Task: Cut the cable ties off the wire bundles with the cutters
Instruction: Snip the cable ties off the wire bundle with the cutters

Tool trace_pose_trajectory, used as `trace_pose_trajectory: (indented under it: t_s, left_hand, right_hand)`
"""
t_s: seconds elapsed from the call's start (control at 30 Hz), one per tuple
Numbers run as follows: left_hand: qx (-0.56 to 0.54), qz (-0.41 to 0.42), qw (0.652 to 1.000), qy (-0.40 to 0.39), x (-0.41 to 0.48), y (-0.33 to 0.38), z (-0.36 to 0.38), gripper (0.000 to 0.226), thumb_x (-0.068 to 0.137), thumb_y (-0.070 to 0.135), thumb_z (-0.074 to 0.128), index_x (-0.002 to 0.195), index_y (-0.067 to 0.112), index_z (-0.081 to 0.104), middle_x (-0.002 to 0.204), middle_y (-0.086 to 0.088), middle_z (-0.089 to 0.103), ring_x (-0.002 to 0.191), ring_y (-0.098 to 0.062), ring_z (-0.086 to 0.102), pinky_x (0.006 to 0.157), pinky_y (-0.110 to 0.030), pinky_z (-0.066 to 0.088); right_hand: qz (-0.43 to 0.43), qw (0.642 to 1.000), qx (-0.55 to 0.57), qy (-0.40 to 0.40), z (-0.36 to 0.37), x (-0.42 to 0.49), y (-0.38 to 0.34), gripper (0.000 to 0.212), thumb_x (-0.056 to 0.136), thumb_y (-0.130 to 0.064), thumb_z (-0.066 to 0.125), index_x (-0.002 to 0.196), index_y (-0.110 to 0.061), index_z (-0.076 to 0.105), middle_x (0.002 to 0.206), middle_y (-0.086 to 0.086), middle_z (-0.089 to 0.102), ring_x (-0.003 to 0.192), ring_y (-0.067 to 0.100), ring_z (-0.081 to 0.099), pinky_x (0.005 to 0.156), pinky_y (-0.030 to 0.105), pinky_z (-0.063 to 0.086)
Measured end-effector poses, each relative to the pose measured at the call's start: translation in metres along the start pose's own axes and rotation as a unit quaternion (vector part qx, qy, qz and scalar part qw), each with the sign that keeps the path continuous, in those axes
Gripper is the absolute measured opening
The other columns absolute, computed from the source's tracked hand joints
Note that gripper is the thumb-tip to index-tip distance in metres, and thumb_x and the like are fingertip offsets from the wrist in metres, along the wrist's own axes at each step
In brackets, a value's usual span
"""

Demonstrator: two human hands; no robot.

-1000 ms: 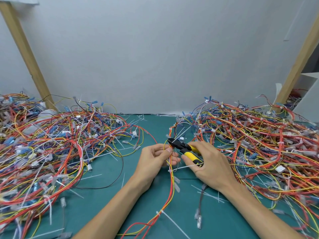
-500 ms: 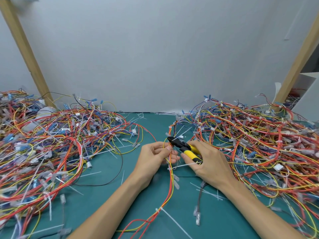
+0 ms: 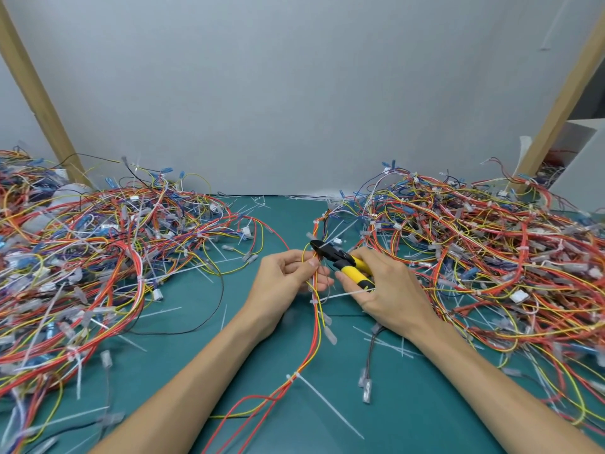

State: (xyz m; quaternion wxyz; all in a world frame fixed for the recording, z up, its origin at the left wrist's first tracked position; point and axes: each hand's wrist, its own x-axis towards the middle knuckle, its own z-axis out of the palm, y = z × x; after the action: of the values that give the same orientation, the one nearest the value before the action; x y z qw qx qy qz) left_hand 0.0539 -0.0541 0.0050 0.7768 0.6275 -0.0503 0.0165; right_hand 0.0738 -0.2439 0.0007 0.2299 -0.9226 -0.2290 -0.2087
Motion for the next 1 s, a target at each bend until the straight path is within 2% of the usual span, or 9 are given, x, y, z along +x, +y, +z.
trace_pose_trajectory:
  t_s: [0.13, 0.3, 0.47, 0.63, 0.83, 1.0]
  left_hand:
    - [0.005, 0.000, 1.000, -0.002, 0.0005, 0.0001, 0.0001, 0.013, 0.096, 0.000, 0.053, 0.102, -0.010, 0.059, 0.074, -0.008, 0.071, 0.065, -0.017, 0.069, 0.062, -0.023, 0.056]
    - [0.007, 0.003, 1.000, -0.005, 0.0033, -0.0029, -0.0019, 0.012, 0.096, 0.000, 0.053, 0.101, -0.009, 0.060, 0.072, -0.006, 0.072, 0.064, -0.017, 0.069, 0.062, -0.023, 0.056]
    - [0.003, 0.008, 1.000, 0.000, 0.0035, -0.0037, -0.0015, 0.014, 0.096, 0.000, 0.052, 0.103, -0.011, 0.059, 0.072, -0.006, 0.070, 0.063, -0.015, 0.068, 0.062, -0.021, 0.055]
    - [0.006, 0.006, 1.000, 0.000, 0.0025, -0.0024, -0.0005, 0.016, 0.096, 0.000, 0.053, 0.104, -0.012, 0.059, 0.074, -0.008, 0.070, 0.062, -0.015, 0.068, 0.060, -0.021, 0.055]
    - [0.015, 0.008, 1.000, -0.001, 0.0014, -0.0022, -0.0002, 0.014, 0.096, 0.001, 0.053, 0.102, -0.010, 0.059, 0.075, -0.008, 0.070, 0.064, -0.016, 0.068, 0.061, -0.022, 0.055]
    - [0.017, 0.011, 1.000, 0.000, 0.0009, -0.0017, -0.0002, 0.011, 0.096, 0.001, 0.053, 0.098, -0.008, 0.060, 0.077, -0.011, 0.069, 0.064, -0.017, 0.068, 0.061, -0.022, 0.055]
  right_hand:
    - [0.005, 1.000, 0.008, 0.001, 0.0011, 0.0006, 0.0004, 0.026, 0.088, -0.051, 0.059, 0.100, -0.027, 0.057, 0.082, -0.011, 0.054, 0.076, 0.015, 0.053, 0.069, 0.038, 0.048]
    - [0.003, 1.000, 0.024, 0.006, 0.0019, 0.0019, 0.0007, 0.022, 0.087, -0.049, 0.061, 0.097, -0.030, 0.055, 0.081, -0.015, 0.051, 0.075, 0.011, 0.050, 0.067, 0.035, 0.047]
    - [0.029, 1.000, 0.008, 0.002, 0.0021, 0.0020, 0.0048, 0.026, 0.078, -0.025, 0.070, 0.101, -0.025, 0.058, 0.087, -0.006, 0.051, 0.080, 0.016, 0.049, 0.071, 0.035, 0.046]
    - [0.054, 0.997, -0.047, -0.006, 0.0013, 0.0021, 0.0055, 0.026, 0.078, -0.034, 0.071, 0.088, -0.023, 0.050, 0.081, -0.005, 0.049, 0.076, 0.021, 0.048, 0.065, 0.035, 0.045]
    - [0.053, 0.995, -0.085, 0.012, 0.0002, 0.0013, 0.0033, 0.038, 0.076, -0.037, 0.070, 0.106, -0.027, 0.051, 0.088, -0.009, 0.046, 0.082, 0.018, 0.048, 0.064, 0.031, 0.039]
    - [0.058, 0.996, -0.070, 0.011, -0.0012, 0.0018, 0.0016, 0.053, 0.071, -0.027, 0.074, 0.120, -0.023, 0.055, 0.100, -0.002, 0.053, 0.096, 0.021, 0.051, 0.079, 0.035, 0.046]
